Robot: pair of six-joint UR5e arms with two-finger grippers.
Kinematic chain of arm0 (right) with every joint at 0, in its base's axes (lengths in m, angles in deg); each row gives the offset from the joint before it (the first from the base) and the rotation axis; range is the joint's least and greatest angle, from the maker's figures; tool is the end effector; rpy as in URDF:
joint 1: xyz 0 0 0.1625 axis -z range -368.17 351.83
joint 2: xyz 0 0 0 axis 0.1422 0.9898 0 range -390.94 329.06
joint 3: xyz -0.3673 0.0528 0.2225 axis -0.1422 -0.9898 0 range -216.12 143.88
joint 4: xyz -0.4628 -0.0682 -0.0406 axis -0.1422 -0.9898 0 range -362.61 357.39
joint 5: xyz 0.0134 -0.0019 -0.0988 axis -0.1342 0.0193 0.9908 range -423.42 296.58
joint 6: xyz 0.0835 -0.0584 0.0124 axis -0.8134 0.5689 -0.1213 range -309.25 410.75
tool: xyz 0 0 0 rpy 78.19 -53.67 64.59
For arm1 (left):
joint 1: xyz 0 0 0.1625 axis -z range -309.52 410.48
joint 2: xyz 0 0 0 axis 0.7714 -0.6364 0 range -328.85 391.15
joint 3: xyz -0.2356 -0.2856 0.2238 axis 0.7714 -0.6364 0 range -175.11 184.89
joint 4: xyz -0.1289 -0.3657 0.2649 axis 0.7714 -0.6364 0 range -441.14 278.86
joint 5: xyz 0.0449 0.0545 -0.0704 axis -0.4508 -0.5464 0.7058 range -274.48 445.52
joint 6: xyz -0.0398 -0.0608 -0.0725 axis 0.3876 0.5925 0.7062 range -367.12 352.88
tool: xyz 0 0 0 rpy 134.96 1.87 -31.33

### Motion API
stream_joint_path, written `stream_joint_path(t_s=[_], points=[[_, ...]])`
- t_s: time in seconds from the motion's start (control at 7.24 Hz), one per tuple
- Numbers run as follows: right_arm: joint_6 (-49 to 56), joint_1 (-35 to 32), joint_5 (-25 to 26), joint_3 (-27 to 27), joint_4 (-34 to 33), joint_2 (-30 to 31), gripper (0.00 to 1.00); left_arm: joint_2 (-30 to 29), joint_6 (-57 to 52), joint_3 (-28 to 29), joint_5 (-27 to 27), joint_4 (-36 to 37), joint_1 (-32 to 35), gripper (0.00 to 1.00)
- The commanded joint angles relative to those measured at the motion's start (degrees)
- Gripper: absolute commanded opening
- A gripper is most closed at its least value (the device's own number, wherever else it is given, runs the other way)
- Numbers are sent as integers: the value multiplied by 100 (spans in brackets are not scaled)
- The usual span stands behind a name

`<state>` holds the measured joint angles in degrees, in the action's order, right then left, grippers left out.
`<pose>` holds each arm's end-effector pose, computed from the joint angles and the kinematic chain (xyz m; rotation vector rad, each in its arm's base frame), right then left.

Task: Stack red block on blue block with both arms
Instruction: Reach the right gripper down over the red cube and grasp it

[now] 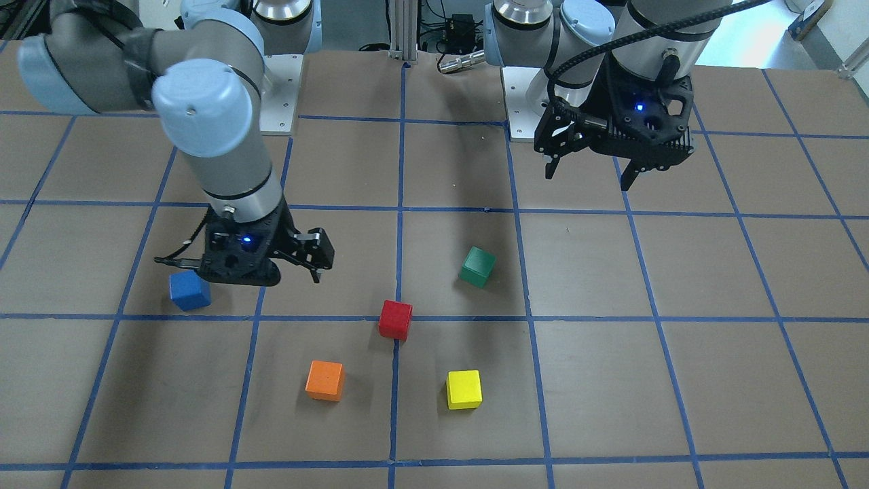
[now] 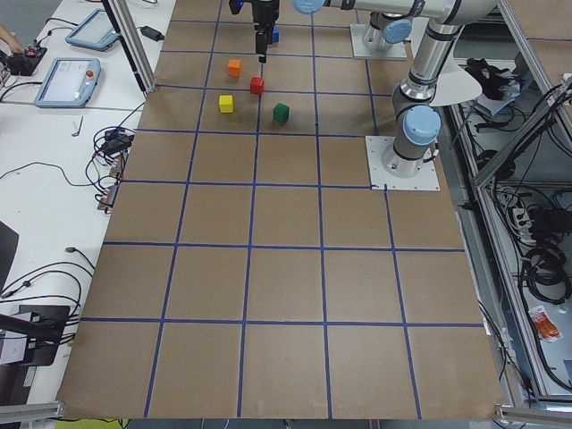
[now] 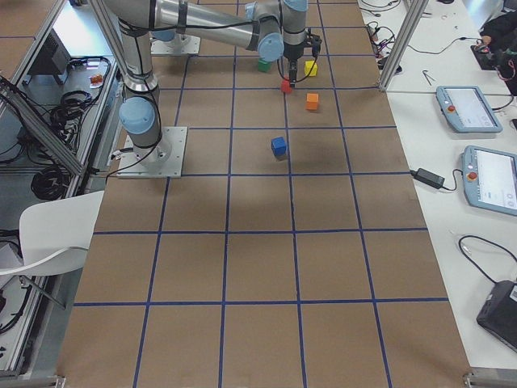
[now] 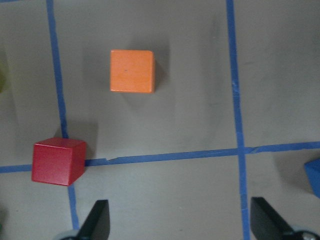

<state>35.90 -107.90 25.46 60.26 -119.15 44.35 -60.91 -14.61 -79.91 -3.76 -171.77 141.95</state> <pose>0.2413 -0.6069 0.3263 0.1371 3.0961 -0.1376 -0.1491 -0.5657 0.5213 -0.2451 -3.1211 0.0697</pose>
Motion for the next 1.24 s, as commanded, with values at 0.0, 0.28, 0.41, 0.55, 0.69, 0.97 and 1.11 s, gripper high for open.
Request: stream_joint_path(t_s=[0.0,0.28,0.41,0.55,0.69,0.97,1.11], points=[[-633,-590,-20,-337,-474,-697,100,21,212,-53,34,151,28,100],[-1247,-950,-20,-646,-484,-1190,100,221,126,-175,-97,116,46,100],[-1257,-1004,-115,-708,-501,-1401,100,249,238,-263,-254,116,55,100],[-1266,-1005,-334,-709,-536,-1516,100,15,335,-195,-169,290,72,100],[-1275,-1005,-336,-700,-528,-1604,100,160,353,-255,-229,483,72,100],[-1275,-1005,-354,-700,-528,-1719,100,259,354,-370,-160,440,72,100],[-1275,-1005,-354,-700,-528,-1763,100,258,354,-361,-177,441,72,100]])
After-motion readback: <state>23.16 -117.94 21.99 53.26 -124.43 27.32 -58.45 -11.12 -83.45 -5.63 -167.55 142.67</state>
